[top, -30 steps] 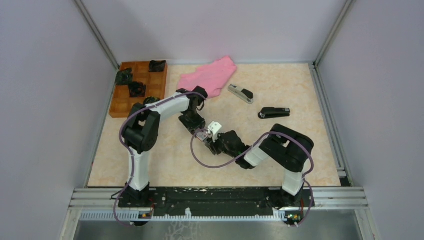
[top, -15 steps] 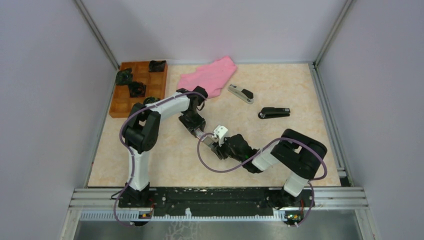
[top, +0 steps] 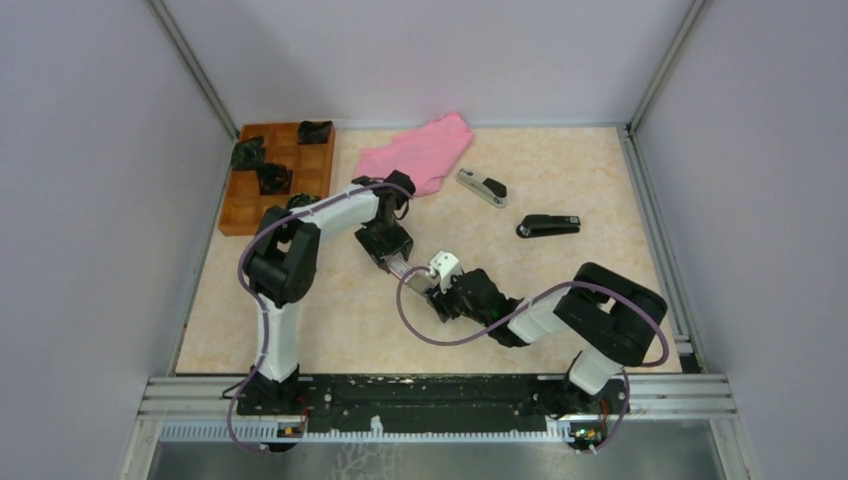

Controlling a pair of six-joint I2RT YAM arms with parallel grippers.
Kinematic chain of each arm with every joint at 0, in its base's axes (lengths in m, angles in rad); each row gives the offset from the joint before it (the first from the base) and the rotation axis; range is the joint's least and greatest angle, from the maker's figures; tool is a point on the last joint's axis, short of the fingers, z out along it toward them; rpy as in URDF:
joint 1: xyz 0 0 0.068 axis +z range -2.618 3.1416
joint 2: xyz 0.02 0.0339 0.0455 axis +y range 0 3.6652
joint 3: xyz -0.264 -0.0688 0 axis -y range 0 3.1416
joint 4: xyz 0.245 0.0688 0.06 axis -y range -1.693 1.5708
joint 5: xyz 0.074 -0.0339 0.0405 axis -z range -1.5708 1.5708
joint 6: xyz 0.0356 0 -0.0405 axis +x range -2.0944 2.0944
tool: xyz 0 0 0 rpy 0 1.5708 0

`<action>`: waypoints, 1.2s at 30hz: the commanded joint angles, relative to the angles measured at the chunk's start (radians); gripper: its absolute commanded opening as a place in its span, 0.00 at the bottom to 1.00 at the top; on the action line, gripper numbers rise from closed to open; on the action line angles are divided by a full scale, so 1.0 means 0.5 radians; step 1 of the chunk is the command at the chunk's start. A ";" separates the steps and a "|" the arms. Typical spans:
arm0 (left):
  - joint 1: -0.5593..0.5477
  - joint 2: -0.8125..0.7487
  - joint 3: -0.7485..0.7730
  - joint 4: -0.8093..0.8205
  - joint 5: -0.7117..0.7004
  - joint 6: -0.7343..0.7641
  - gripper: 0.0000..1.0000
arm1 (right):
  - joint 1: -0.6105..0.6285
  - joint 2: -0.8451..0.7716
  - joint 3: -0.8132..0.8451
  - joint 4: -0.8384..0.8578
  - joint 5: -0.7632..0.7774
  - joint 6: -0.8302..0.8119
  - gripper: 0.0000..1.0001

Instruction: Load the staples into the stapler

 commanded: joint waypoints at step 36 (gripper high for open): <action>0.695 -1.579 -0.994 0.273 -0.331 0.643 0.99 | -0.262 -0.800 -0.402 0.451 0.633 -0.147 0.98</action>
